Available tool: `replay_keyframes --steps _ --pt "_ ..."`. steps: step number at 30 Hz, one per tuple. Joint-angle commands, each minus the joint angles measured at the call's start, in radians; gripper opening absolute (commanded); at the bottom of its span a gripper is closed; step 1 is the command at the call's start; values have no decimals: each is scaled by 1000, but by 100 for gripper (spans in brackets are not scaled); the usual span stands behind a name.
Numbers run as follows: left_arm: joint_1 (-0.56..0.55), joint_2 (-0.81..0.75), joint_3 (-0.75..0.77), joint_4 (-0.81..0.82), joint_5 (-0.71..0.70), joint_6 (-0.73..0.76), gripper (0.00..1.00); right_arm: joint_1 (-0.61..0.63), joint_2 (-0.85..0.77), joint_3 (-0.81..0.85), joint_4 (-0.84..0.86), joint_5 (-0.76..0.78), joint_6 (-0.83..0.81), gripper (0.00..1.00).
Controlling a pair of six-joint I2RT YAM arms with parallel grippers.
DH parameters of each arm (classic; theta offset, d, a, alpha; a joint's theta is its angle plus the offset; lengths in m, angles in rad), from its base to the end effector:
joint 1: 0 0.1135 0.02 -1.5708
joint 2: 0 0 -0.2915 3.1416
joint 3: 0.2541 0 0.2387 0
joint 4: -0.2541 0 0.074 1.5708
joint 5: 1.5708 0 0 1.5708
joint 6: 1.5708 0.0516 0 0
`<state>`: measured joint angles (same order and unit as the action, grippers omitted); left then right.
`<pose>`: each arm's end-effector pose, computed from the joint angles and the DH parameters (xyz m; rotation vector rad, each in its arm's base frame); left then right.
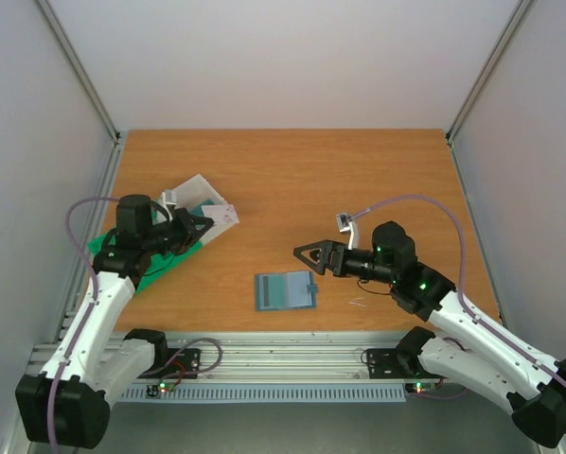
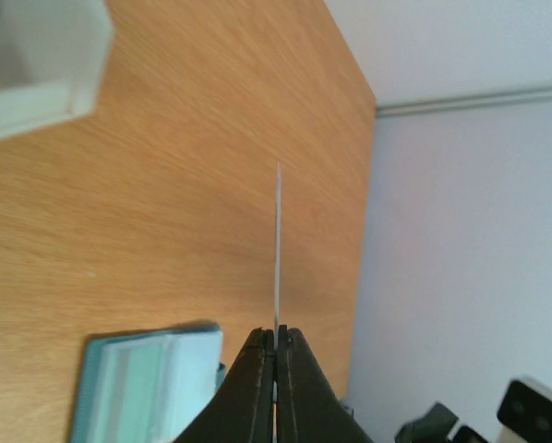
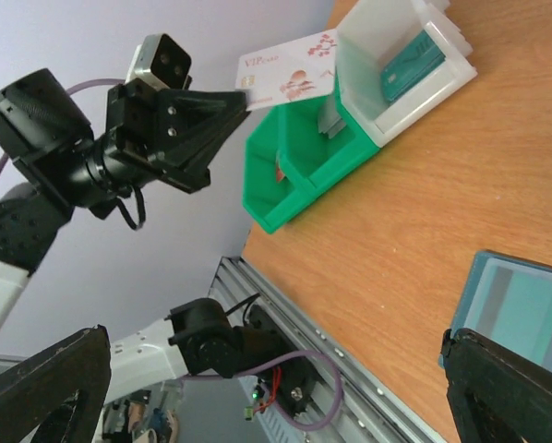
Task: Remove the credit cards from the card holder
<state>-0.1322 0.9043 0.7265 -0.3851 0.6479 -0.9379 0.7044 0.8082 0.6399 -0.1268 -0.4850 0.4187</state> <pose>0.1695 -0.0540 0.2994 -0.5006 2.2414 -1.2873 0.1147 0.1290 0.3099 -0.6429 1.9133 1.1993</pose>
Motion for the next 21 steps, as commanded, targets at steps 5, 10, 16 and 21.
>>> replay_keyframes --steps 5,10,16,21 --pt "249 47 51 -175 29 165 0 4 -44 31 -106 6 -54 98" --pt "343 89 84 -271 -64 257 1 4 -42 17 -109 -14 -52 98" --pt "424 169 134 -339 -177 329 0 5 -34 14 -108 -30 -49 98" --pt "460 250 145 -309 -213 356 1 5 -35 24 -122 -35 -59 98"
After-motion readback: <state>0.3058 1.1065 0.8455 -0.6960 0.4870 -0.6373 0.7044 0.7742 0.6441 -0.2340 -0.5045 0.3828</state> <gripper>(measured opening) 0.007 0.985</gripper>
